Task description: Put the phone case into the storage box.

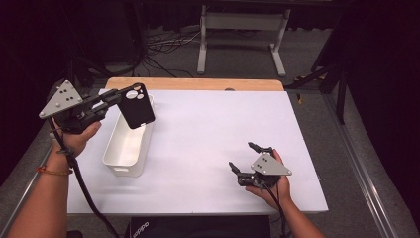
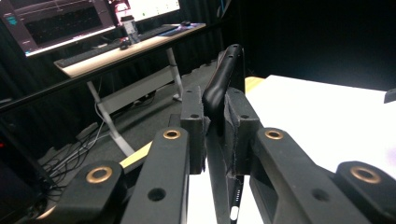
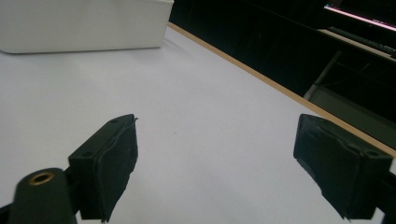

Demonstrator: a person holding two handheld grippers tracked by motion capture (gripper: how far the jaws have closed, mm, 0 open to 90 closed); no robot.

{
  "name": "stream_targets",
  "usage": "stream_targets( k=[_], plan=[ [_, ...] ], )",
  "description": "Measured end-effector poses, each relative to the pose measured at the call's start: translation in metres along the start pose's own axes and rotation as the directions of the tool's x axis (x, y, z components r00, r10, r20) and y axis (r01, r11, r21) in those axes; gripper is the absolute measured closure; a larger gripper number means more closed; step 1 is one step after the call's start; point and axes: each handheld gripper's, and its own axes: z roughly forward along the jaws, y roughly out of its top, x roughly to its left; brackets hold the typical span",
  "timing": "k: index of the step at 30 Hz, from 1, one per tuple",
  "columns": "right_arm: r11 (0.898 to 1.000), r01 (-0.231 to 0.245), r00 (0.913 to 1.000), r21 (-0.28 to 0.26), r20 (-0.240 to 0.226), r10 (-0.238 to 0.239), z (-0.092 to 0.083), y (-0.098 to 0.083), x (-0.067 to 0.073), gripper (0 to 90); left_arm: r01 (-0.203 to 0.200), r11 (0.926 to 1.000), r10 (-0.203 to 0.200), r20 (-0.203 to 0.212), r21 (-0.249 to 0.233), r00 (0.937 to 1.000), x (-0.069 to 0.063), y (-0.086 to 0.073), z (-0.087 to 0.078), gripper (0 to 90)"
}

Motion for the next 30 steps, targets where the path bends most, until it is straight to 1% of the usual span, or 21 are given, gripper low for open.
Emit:
stream_targets(
  k=[3, 4, 6, 7, 9, 12, 13, 15, 18, 20, 24, 27, 28, 30],
  plan=[
    [1.0, -0.002, 1.0, -0.004, 0.002, 0.002, -0.001, 0.001, -0.001, 14.8, -0.004, 0.9999, 0.004, -0.01, 0.011, 0.9999, 0.004, 0.0, -0.002, 80.5],
    [1.0, -0.009, 1.0, -0.01, 0.002, 0.009, -0.002, 0.001, -0.002, 14.8, -0.003, 1.0, 0.003, -0.012, 0.008, 0.9999, 0.005, -0.001, -0.002, 80.5],
    [1.0, -0.014, 0.9999, -0.005, -0.001, 0.014, -0.001, 0.001, -0.002, 14.8, -0.003, 0.9999, 0.003, -0.019, 0.015, 0.9998, 0.009, -0.002, -0.003, 80.5],
    [1.0, -0.014, 0.9999, -0.005, -0.001, 0.014, -0.001, 0.001, -0.002, 14.8, -0.003, 0.9999, 0.003, -0.019, 0.015, 0.9998, 0.009, -0.002, -0.003, 80.5],
    [1.0, -0.01, 0.9999, -0.006, -0.004, 0.01, -0.001, 0.002, -0.002, 14.8, 0.0, 0.9999, 0.001, -0.009, 0.012, 1.0, 0.015, -0.005, 0.0, 80.5],
    [1.0, -0.02, 0.9998, -0.013, -0.007, 0.02, 0.0, 0.003, -0.005, 14.7, -0.01, 0.9996, 0.011, -0.006, 0.027, 0.9999, 0.022, -0.008, 0.006, 80.5],
    [1.0, -0.02, 0.9998, -0.013, -0.007, 0.02, 0.0, 0.003, -0.005, 14.7, -0.01, 0.9996, 0.011, -0.006, 0.027, 0.9999, 0.022, -0.008, 0.006, 80.5],
    [0.999, -0.032, 0.9995, -0.022, -0.003, 0.031, -0.001, 0.005, -0.008, 14.7, -0.005, 0.9996, 0.005, -0.017, 0.027, 0.9998, 0.027, -0.011, 0.011, 80.5],
    [0.999, -0.035, 0.9994, -0.024, 0.001, 0.035, -0.003, 0.005, -0.01, 14.7, -0.004, 0.9989, 0.005, -0.024, 0.048, 0.9997, 0.033, -0.014, 0.017, 80.5],
    [0.999, -0.036, 0.9994, -0.023, 0.003, 0.036, -0.003, 0.003, -0.011, 14.7, -0.01, 0.9983, 0.011, -0.029, 0.057, 0.9995, 0.035, -0.017, 0.021, 80.5],
    [0.999, -0.039, 0.9992, -0.02, 0.003, 0.039, -0.004, 0.001, -0.011, 14.7, -0.001, 0.997, 0.004, -0.042, 0.078, 0.9991, 0.04, -0.025, 0.029, 80.5],
    [0.999, -0.034, 0.9994, -0.019, 0.0, 0.034, -0.004, 0.002, -0.01, 14.7, -0.002, 0.9953, 0.007, -0.051, 0.097, 0.9987, 0.043, -0.028, 0.035, 80.5],
    [0.999, -0.03, 0.9995, -0.016, 0.0, 0.03, -0.004, 0.003, -0.01, 14.7, 0.0, 0.9951, 0.005, -0.055, 0.099, 0.9985, 0.044, -0.031, 0.04, 80.5],
    [0.999, -0.028, 0.9996, -0.015, -0.002, 0.028, -0.004, 0.003, -0.009, 14.7, 0.004, 0.9926, 0.004, -0.065, 0.122, 0.9979, 0.047, -0.035, 0.048, 80.5]
  ],
)
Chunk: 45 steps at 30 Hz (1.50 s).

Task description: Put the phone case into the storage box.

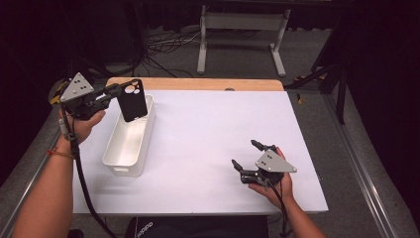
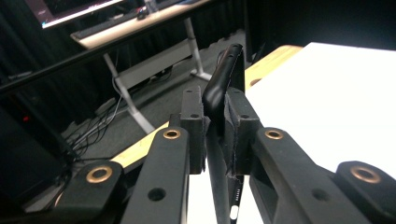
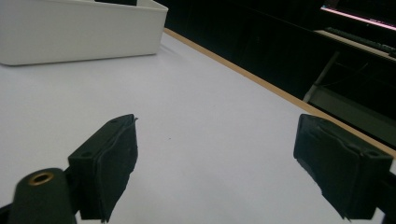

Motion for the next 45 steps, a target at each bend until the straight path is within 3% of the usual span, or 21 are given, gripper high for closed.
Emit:
stream_targets(
  k=[13, 21, 26, 29, 35, 39, 43, 45],
  plan=[
    [0.998, 0.041, 0.9985, 0.056, -0.04, -0.039, 0.006, -0.002, 0.012, 14.7, 0.031, 0.998, -0.032, 0.02, 0.055, 0.9993, 0.021, -0.025, 0.044, 80.5],
    [0.995, 0.053, 0.998, 0.087, -0.04, -0.049, 0.011, -0.005, 0.013, 14.8, -0.023, 0.997, 0.019, 0.045, 0.074, 0.9988, 0.024, -0.033, 0.067, 80.5],
    [0.993, 0.042, 0.9985, 0.11, -0.038, -0.038, 0.013, -0.008, 0.013, 14.9, -0.008, 0.9983, 0.005, 0.053, 0.058, 0.9986, 0.031, -0.038, 0.076, 80.4],
    [0.992, 0.042, 0.9984, 0.119, -0.044, -0.037, 0.015, -0.009, 0.014, 14.9, 0.01, 0.9988, -0.011, 0.033, 0.048, 0.9994, 0.036, -0.041, 0.078, 80.2],
    [0.991, 0.028, 0.997, 0.13, -0.075, -0.019, 0.017, -0.012, 0.014, 14.8, 0.054, 0.9968, -0.051, -0.056, 0.058, 0.9971, 0.043, -0.053, 0.084, 78.0],
    [0.989, 0.014, 0.9969, 0.146, -0.079, -0.002, 0.016, -0.016, 0.013, 14.8, 0.09, 0.9941, -0.085, -0.084, 0.06, 0.9929, 0.046, -0.059, 0.089, 74.9],
    [0.99, 0.004, 0.9973, 0.142, -0.073, 0.007, 0.015, -0.016, 0.01, 14.8, 0.085, 0.9918, -0.075, -0.098, 0.096, 0.9923, 0.046, -0.064, 0.095, 74.3],
    [0.99, 0.006, 0.9974, 0.14, -0.072, 0.004, 0.015, -0.015, 0.01, 14.8, 0.107, 0.9902, -0.098, -0.101, 0.09, 0.9901, 0.045, -0.066, 0.097, 73.5]
  ],
)
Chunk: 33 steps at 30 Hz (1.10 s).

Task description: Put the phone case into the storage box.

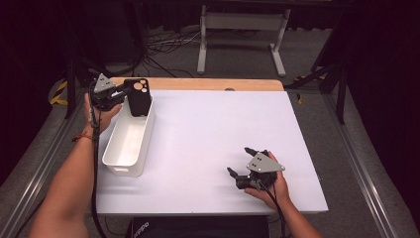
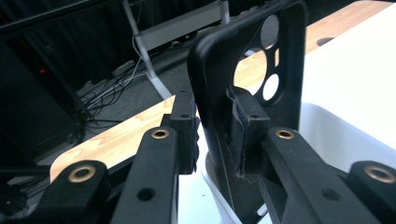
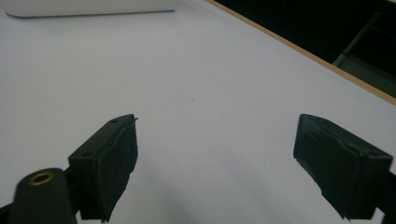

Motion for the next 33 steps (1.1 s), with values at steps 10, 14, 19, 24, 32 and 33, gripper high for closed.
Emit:
stream_targets(
  k=[10, 14, 19, 24, 32, 33],
  plan=[
    [1.0, 0.001, 1.0, -0.002, 0.0, -0.001, 0.0, 0.0, 0.001, 15.1, 0.026, 0.9997, -0.026, -0.031, 0.001, 0.9992, -0.001, -0.002, -0.001, 68.5],
    [1.0, 0.003, 1.0, 0.003, 0.0, -0.003, 0.0, -0.001, 0.002, 15.1, 0.03, 0.9994, -0.029, -0.038, 0.019, 0.9988, 0.001, -0.003, -0.001, 65.2],
    [1.0, 0.01, 0.9994, -0.013, 0.033, -0.009, -0.003, 0.0, 0.001, 15.9, 0.047, 0.9989, -0.047, -0.049, 0.001, 0.9977, 0.002, -0.003, -0.006, 59.8],
    [1.0, 0.015, 0.9986, -0.025, 0.051, -0.013, -0.006, 0.0, -0.002, 16.0, 0.025, 0.9997, -0.025, -0.072, -0.002, 0.9971, -0.001, -0.001, -0.015, 58.4],
    [0.999, 0.011, 0.9976, -0.034, 0.068, -0.009, -0.01, 0.0, -0.008, 16.0, 0.034, 0.9991, -0.036, -0.083, -0.027, 0.9959, -0.003, 0.0, -0.028, 56.4],
    [0.999, 0.009, 0.997, -0.041, 0.077, -0.006, -0.011, 0.0, -0.009, 16.2, 0.034, 0.9991, -0.036, -0.087, -0.025, 0.9956, -0.004, 0.0, -0.029, 56.4]
  ],
)
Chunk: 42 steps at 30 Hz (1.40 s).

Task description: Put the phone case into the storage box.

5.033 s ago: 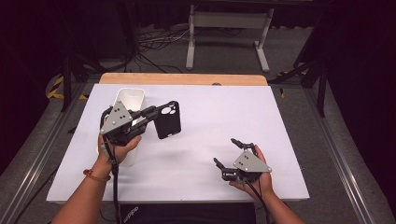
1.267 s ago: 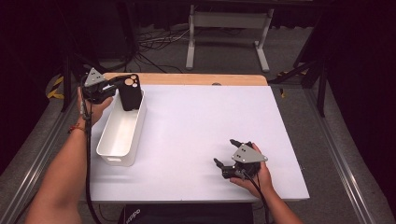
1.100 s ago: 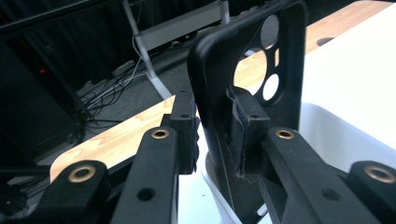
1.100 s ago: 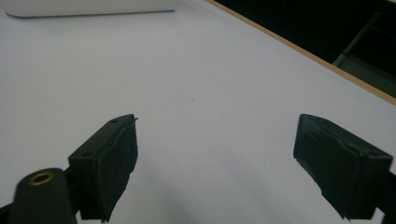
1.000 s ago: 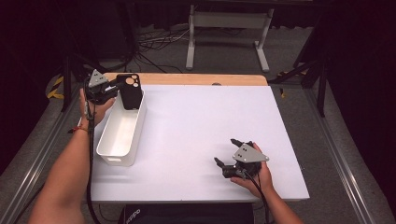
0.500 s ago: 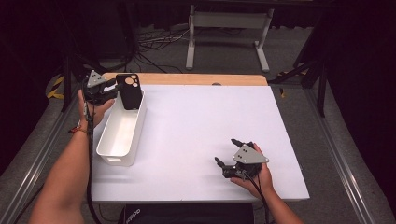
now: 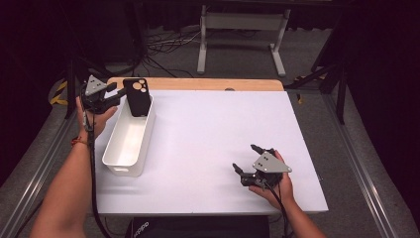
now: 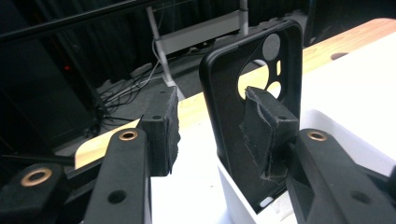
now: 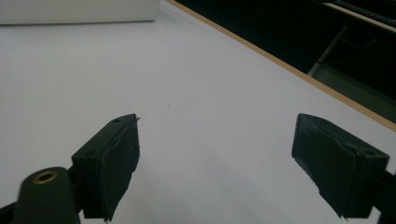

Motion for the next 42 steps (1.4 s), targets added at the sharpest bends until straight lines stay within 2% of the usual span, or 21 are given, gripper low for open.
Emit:
stream_targets(
  k=[5, 9, 10, 12, 21, 26, 42],
  plan=[
    [1.0, -0.005, 0.9998, -0.01, 0.017, 0.005, -0.001, 0.001, -0.004, 16.5, 0.005, 0.9999, -0.005, -0.001, -0.008, 1.0, -0.003, -0.002, -0.004, 55.7],
    [1.0, -0.022, 0.9983, -0.021, 0.054, 0.023, -0.004, 0.001, -0.006, 17.1, -0.003, 0.9999, 0.003, 0.0, -0.016, 1.0, -0.005, -0.002, -0.01, 55.2],
    [0.999, -0.025, 0.998, -0.019, 0.057, 0.026, -0.004, 0.001, -0.007, 17.1, 0.007, 0.9997, -0.007, 0.006, -0.023, 1.0, -0.006, -0.002, -0.01, 55.1],
    [0.999, -0.03, 0.9979, -0.02, 0.057, 0.031, -0.004, 0.001, -0.007, 17.1, -0.006, 0.9997, 0.006, 0.006, -0.022, 1.0, -0.007, -0.002, -0.014, 54.4],
    [1.0, -0.008, 0.998, -0.001, 0.063, 0.008, -0.002, 0.005, -0.004, 17.4, 0.004, 0.998, -0.003, 0.031, -0.063, 0.9995, -0.016, 0.001, -0.03, 51.2],
    [1.0, -0.003, 0.9984, 0.007, 0.056, 0.003, -0.001, 0.004, -0.004, 17.4, -0.021, 0.9975, 0.024, 0.047, -0.068, 0.9986, -0.022, 0.004, -0.038, 48.8],
    [1.0, 0.001, 0.9999, -0.007, 0.016, -0.001, 0.001, 0.005, -0.002, 17.3, -0.028, 0.9953, 0.034, 0.063, -0.093, 0.9974, -0.032, 0.008, -0.055, 44.5]
  ],
)
